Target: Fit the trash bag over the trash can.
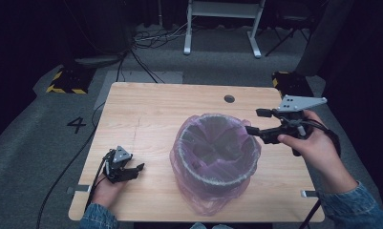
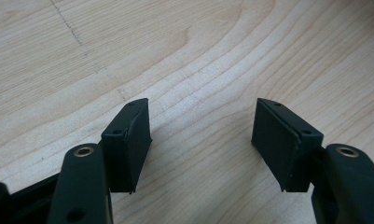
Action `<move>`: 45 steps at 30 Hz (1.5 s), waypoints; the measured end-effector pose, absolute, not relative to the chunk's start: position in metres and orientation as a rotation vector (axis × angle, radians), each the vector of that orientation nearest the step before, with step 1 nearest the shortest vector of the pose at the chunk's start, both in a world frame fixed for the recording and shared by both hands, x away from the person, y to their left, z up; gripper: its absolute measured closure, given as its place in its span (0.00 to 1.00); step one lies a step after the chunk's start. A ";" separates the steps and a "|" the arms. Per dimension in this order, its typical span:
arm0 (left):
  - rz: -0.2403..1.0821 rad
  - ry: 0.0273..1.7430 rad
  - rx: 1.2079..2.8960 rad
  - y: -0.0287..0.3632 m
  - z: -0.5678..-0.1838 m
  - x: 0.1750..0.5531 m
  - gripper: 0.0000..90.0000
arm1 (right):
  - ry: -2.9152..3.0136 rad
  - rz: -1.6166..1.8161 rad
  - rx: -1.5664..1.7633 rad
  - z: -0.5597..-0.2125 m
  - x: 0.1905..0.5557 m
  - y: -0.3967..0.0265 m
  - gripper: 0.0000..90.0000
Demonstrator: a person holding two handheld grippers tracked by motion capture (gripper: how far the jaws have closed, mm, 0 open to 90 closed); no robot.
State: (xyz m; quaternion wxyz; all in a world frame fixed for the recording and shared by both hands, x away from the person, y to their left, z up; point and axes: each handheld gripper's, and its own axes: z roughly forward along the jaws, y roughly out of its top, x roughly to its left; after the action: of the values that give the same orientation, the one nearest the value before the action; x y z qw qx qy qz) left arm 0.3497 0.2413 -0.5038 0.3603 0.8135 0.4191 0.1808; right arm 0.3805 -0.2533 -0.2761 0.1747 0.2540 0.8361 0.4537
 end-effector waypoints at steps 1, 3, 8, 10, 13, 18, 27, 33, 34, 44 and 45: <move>0.466 1.073 2.101 0.242 -0.504 0.350 0.41 | 2.363 1.285 0.725 -0.276 0.380 -0.259 0.31; 0.462 1.076 2.100 0.242 -0.504 0.350 0.41 | 2.351 1.272 0.741 -0.276 0.378 -0.269 0.31; 0.465 1.079 2.098 0.241 -0.504 0.351 0.41 | 2.317 1.253 0.795 -0.278 0.374 -0.293 0.31; 0.466 1.078 2.098 0.241 -0.504 0.351 0.41 | 2.320 1.241 0.802 -0.279 0.373 -0.301 0.31; 0.467 1.077 2.098 0.241 -0.504 0.351 0.41 | 2.324 1.230 0.800 -0.281 0.370 -0.312 0.31; 0.466 1.080 2.095 0.241 -0.504 0.351 0.41 | 2.333 1.190 0.812 -0.289 0.366 -0.326 0.31; 0.465 1.079 2.094 0.241 -0.504 0.351 0.41 | 2.283 1.186 0.892 -0.321 0.363 -0.345 0.31; 0.465 1.079 2.095 0.241 -0.504 0.351 0.41 | 2.265 1.163 0.964 -0.351 0.359 -0.349 0.31; 0.465 1.079 2.095 0.241 -0.504 0.351 0.41 | 2.266 1.160 0.968 -0.356 0.358 -0.350 0.31; 0.465 1.081 2.095 0.240 -0.504 0.351 0.41 | 2.285 1.124 1.046 -0.402 0.353 -0.357 0.31; 0.466 1.081 2.095 0.240 -0.504 0.351 0.41 | 2.287 1.123 1.054 -0.406 0.353 -0.357 0.31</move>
State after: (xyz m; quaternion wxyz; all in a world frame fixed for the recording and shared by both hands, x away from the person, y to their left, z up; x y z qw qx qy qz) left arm 0.3508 0.2404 -0.5040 0.3610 0.8131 0.4195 0.1807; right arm 0.3528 -0.3574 -0.4064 0.1911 0.3754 0.8141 0.3997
